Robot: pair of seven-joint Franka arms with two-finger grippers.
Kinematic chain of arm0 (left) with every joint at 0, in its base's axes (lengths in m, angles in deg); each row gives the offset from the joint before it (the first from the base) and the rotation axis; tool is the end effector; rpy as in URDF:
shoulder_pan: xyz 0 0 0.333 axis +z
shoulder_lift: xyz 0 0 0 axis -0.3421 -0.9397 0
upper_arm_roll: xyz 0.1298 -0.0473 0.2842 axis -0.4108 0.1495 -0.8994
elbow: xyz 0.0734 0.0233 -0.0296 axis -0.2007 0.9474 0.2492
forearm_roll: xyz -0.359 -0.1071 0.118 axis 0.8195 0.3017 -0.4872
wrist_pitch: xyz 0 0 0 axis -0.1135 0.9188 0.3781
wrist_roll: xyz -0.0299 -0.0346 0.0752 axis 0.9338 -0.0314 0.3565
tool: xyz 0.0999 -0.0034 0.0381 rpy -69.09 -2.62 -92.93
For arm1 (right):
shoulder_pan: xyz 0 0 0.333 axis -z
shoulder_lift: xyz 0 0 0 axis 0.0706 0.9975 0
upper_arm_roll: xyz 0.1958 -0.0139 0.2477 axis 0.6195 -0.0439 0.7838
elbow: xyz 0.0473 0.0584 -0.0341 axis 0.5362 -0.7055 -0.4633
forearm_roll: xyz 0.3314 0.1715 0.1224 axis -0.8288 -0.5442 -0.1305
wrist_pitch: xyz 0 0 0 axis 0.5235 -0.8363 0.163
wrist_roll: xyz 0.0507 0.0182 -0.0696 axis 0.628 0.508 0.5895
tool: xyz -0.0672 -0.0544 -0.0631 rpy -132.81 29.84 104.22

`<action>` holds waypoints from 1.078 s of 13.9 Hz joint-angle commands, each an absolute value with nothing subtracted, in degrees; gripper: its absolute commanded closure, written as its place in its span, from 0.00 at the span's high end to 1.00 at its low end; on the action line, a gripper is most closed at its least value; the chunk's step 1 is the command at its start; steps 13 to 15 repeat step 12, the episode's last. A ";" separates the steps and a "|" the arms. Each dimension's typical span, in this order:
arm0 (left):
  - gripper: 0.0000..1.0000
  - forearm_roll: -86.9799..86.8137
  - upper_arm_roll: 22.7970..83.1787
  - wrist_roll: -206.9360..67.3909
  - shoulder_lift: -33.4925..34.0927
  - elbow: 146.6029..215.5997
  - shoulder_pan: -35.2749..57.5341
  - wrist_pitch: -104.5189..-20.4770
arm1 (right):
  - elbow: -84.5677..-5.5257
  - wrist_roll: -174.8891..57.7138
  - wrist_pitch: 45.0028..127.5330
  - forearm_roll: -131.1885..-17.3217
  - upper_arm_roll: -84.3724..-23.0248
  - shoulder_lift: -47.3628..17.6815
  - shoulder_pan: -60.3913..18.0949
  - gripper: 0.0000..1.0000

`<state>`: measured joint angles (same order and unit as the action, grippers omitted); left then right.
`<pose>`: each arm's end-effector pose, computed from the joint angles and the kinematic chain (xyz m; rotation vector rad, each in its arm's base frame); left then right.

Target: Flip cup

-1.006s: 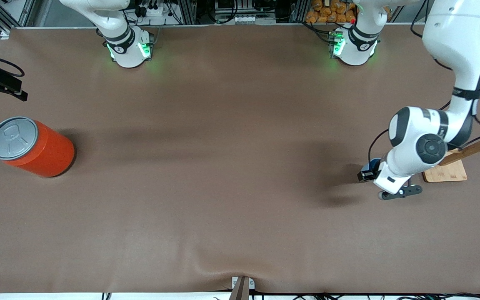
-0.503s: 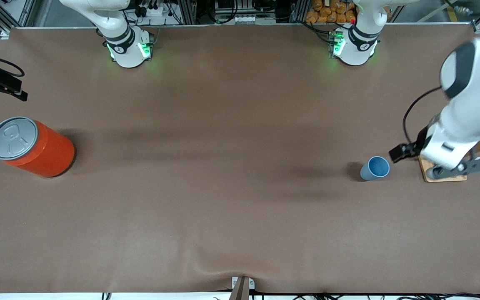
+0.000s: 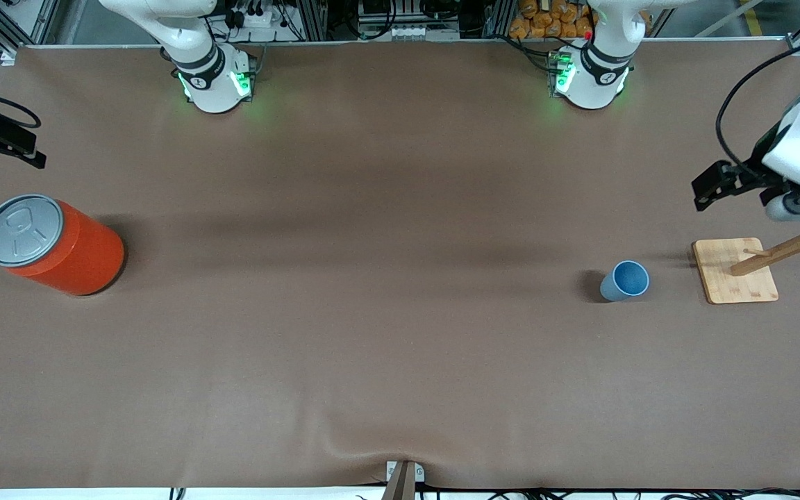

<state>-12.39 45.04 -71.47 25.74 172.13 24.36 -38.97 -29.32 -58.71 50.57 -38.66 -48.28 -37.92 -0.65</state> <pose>0.5590 -0.0521 0.6237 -3.0888 -0.0566 -0.0813 0.5371 -0.0294 0.6611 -3.1116 -0.0454 0.1016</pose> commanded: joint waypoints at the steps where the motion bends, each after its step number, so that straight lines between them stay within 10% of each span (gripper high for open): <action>1: 1.00 -8.64 45.12 -66.50 27.85 173.24 27.73 -38.06 | -28.29 -58.08 50.19 -38.20 -47.72 -37.60 0.17 1.00; 15: 1.00 -9.52 38.97 -67.19 29.79 172.62 20.53 -34.02 | -28.29 -58.08 50.19 -38.20 -47.72 -37.60 0.17 1.00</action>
